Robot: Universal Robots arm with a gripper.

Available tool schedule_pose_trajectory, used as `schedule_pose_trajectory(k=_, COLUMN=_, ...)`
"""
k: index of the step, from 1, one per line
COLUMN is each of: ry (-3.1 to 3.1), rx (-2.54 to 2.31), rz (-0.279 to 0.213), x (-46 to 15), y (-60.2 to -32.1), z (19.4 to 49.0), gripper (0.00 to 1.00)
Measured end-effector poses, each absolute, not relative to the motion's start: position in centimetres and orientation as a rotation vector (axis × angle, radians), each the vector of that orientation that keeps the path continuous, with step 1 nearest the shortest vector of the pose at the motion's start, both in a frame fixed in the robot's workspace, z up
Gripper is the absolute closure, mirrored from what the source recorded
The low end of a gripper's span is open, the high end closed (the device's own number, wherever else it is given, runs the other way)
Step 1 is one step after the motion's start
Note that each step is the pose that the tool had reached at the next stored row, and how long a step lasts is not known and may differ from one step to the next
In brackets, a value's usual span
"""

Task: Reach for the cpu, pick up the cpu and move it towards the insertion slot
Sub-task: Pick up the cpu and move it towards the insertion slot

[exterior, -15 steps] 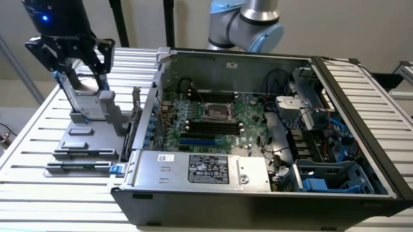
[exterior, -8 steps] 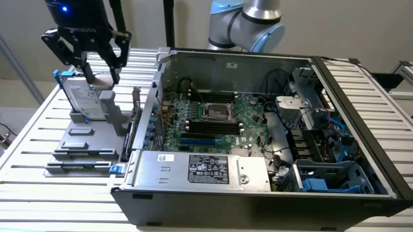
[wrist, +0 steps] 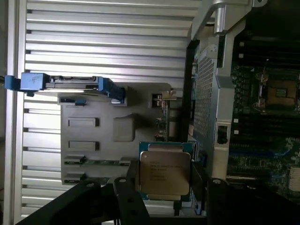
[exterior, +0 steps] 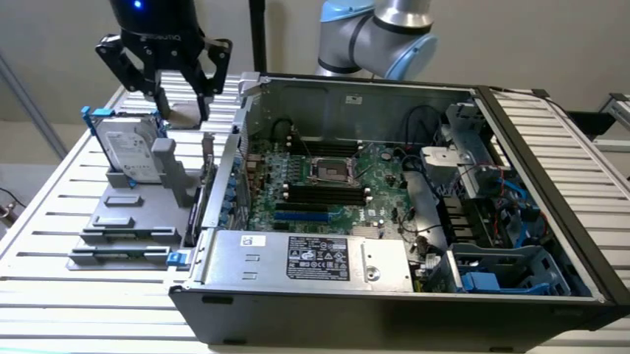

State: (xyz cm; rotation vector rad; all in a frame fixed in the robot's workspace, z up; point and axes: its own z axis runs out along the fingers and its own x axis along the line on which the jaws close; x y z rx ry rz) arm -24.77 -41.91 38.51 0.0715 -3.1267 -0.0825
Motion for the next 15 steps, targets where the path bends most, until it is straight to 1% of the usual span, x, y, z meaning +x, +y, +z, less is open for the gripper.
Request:
schedule_pose_trajectory(k=8, ry=-3.126, rx=0.072, rz=-0.138, x=-21.1, y=-41.9, z=38.9, gripper=0.46)
schedule_pose_trajectory(k=15, ry=-3.125, rx=0.072, rz=-0.148, x=-18.0, y=-41.8, z=38.9, gripper=0.46)
